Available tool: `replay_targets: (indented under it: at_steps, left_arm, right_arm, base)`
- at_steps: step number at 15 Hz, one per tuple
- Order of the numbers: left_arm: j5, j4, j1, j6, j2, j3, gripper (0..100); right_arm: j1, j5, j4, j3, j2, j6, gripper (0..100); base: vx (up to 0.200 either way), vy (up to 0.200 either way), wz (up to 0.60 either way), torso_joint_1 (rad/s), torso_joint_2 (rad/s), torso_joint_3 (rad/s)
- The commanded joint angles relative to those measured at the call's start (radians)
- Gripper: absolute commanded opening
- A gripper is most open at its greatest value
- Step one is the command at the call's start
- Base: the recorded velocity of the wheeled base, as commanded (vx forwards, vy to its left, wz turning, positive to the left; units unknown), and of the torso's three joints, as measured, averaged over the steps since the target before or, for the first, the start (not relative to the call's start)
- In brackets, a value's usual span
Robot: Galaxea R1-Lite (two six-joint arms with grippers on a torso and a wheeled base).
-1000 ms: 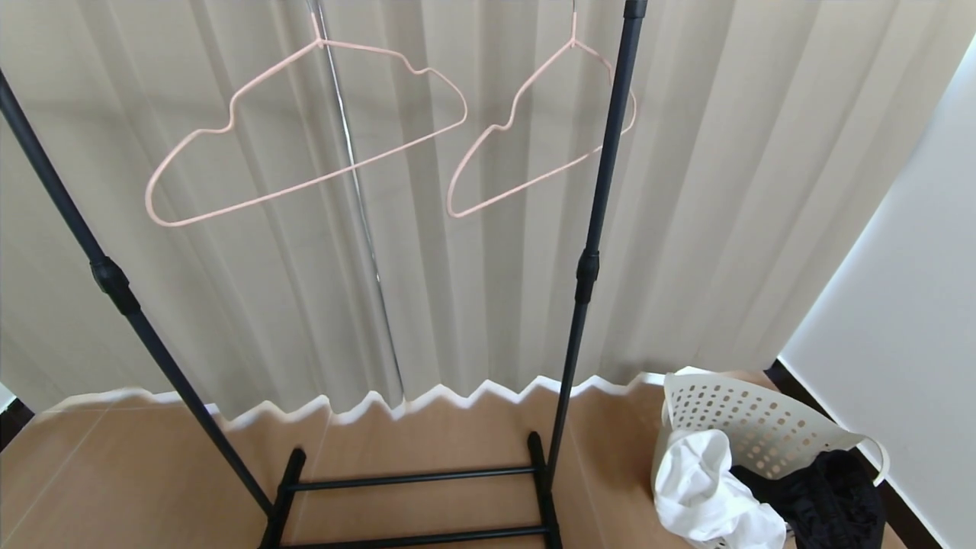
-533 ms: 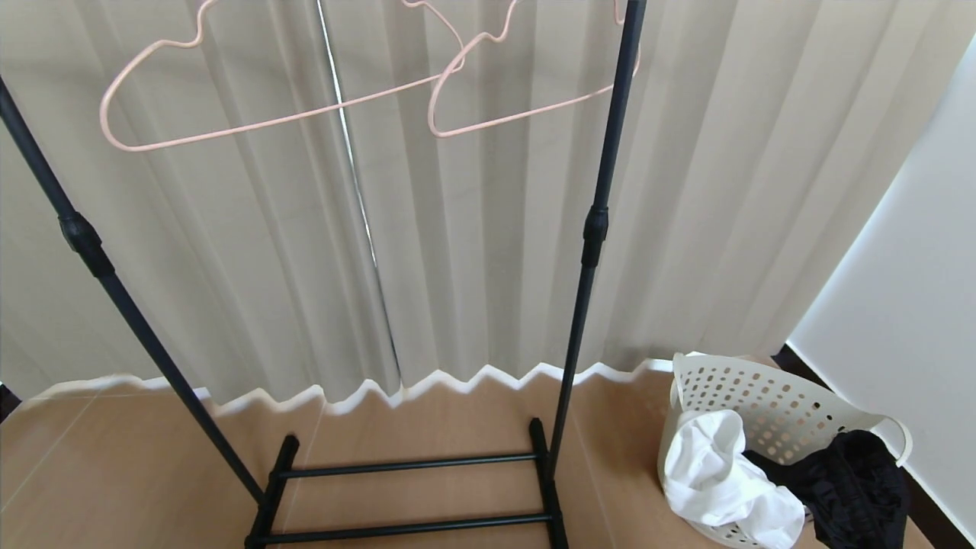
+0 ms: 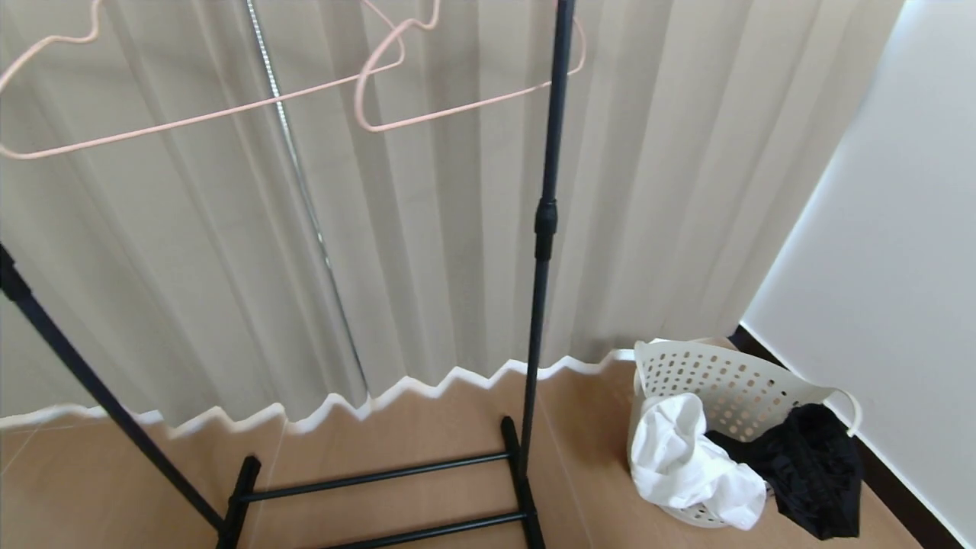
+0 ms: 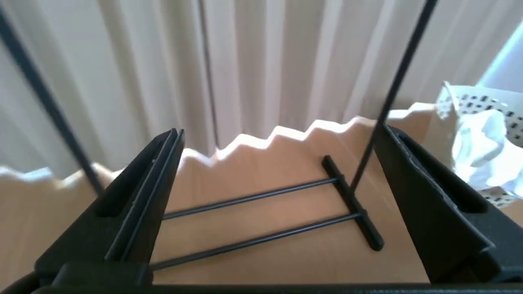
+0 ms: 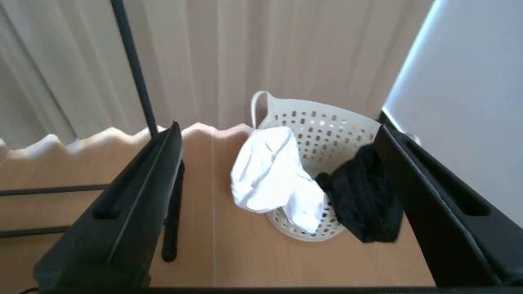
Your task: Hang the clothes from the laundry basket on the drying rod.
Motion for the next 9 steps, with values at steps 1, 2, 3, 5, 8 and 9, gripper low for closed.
replay_targets:
  at_steps: [1, 2, 3, 5, 8, 9]
  left_arm:
    - [0.000, 0.001, 0.000, 0.000, 0.001, 0.001, 100]
    - [0.000, 0.001, 0.000, 0.000, 0.001, -0.001, 100]
    - [0.000, 0.001, 0.000, 0.000, 0.001, -0.001, 100]
    - [0.000, 0.001, 0.000, 0.000, 0.001, 0.001, 100]
    - [0.000, 0.001, 0.000, 0.000, 0.001, -0.001, 100]
    - [0.000, 0.001, 0.000, 0.000, 0.001, 0.001, 100]
  right_arm:
    - [0.001, 0.001, 0.000, 0.000, 0.001, 0.000, 100]
    - [-0.001, 0.001, 0.000, 0.000, 0.001, 0.000, 100]
    - [-0.001, 0.001, 0.000, 0.000, 0.001, 0.000, 100]
    - [-0.001, 0.001, 0.000, 0.000, 0.001, 0.000, 100]
    - [-0.001, 0.001, 0.000, 0.000, 0.001, 0.000, 100]
    - [-0.001, 0.001, 0.000, 0.000, 0.001, 0.000, 100]
  base:
    - [0.000, 0.000, -0.60, 0.002, 0.01, 0.007]
    - [0.000, 0.000, 0.00, 0.000, 0.00, 0.000]
    - [0.000, 0.000, 0.00, 0.000, 0.00, 0.000]
    - [0.000, 0.000, 0.00, 0.000, 0.00, 0.000]
    - [0.000, 0.000, 0.00, 0.000, 0.00, 0.000]
    - [0.000, -0.200, 0.00, 0.002, 0.00, 0.007]
